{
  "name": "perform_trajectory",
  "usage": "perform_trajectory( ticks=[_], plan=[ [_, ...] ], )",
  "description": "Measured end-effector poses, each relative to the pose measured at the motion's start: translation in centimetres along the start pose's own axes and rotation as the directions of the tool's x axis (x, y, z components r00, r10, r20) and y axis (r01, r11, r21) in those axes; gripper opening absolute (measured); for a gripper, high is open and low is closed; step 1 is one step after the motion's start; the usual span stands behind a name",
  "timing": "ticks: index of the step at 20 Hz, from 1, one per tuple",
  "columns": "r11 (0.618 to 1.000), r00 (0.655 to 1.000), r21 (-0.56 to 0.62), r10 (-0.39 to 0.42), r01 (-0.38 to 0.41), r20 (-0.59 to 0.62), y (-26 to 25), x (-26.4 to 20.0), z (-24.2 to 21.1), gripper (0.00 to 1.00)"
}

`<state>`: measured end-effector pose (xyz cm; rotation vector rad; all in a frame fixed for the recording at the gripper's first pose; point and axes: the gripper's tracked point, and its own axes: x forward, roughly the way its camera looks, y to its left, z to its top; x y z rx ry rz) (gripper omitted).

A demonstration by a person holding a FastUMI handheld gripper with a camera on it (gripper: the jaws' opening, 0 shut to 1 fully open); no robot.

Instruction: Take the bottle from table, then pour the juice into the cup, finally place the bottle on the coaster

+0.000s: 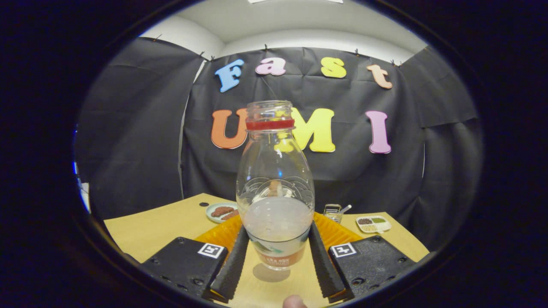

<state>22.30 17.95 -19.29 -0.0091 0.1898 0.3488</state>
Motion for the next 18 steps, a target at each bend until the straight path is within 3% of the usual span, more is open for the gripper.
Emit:
perform_trajectory(
  ticks=[9,18],
  plan=[
    [0.998,0.995,0.011,0.061,-0.06,-0.082,1.6,6.2,-7.8,0.76],
    [0.997,0.98,0.029,0.069,-0.065,-0.186,1.0,8.5,-14.5,0.78]
  ],
)
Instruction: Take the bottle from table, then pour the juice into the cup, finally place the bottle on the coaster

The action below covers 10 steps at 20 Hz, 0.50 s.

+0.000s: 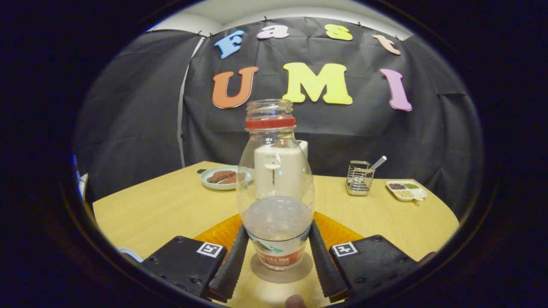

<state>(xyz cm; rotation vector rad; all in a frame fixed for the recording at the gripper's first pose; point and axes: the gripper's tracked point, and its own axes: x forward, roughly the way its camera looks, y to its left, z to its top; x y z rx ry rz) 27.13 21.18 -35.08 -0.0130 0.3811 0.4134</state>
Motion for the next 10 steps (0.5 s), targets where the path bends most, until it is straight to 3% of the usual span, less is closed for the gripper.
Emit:
perform_trajectory(
  ticks=[6,10],
  plan=[
    [1.0,1.0,-0.003,-0.003,0.003,0.006,-0.13,0.13,-0.19,0.81],
    [1.0,1.0,-0.004,-0.001,0.001,-0.009,0.01,0.41,-0.89,0.9]
  ],
)
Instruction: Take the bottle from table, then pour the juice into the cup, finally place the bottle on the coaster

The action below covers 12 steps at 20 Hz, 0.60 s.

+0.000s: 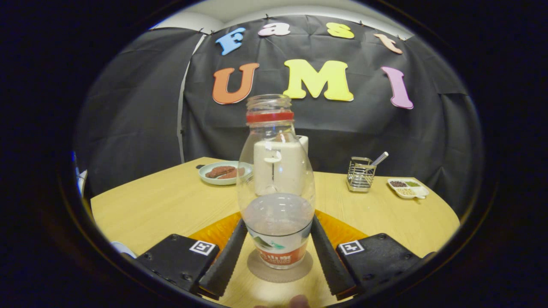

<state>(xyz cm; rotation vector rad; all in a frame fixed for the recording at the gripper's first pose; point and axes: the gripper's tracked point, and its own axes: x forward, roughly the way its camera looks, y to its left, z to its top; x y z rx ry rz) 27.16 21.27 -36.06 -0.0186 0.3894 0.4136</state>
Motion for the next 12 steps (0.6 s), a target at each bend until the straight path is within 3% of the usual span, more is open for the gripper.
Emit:
perform_trajectory(
  ticks=[5,12],
  plan=[
    [1.0,1.0,0.001,-0.013,0.013,-0.012,-0.3,-0.1,-0.4,1.0],
    [0.998,0.998,0.035,-0.051,0.049,0.041,-0.8,-2.5,2.2,1.0]
  ],
)
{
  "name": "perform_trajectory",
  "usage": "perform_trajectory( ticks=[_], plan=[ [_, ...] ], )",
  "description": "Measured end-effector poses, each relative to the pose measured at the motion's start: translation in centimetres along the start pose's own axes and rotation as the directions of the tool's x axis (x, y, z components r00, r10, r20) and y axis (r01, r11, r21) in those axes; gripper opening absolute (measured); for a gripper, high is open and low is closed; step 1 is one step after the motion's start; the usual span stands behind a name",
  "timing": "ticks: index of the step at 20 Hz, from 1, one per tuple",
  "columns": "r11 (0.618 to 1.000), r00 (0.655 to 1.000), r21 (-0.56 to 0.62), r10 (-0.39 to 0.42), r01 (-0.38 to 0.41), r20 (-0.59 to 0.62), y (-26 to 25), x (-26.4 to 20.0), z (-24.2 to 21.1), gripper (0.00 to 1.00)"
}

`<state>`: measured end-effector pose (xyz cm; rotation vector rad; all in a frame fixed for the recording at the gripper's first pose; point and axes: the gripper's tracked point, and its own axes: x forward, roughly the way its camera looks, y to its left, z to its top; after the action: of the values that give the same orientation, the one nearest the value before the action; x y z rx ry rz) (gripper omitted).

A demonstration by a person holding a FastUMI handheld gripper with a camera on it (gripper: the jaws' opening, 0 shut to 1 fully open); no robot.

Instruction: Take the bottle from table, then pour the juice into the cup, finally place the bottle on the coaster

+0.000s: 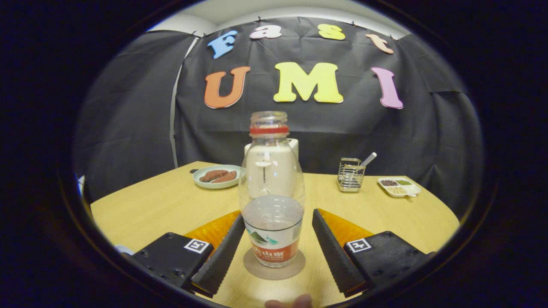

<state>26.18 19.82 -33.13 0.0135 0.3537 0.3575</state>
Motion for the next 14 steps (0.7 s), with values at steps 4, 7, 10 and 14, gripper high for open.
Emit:
perform_trajectory(
  ticks=[4,7,10,14],
  plan=[
    [1.0,0.998,-0.003,-0.011,0.012,0.06,0.3,-2.5,4.0,1.0],
    [0.999,0.994,-0.013,-0.03,0.032,0.105,0.7,-5.6,8.0,1.0],
    [0.998,0.98,-0.015,-0.056,0.06,0.191,0.9,-10.4,13.8,1.0],
    [0.99,0.945,-0.043,-0.115,0.135,0.306,0.5,-18.4,21.1,1.0]
  ],
)
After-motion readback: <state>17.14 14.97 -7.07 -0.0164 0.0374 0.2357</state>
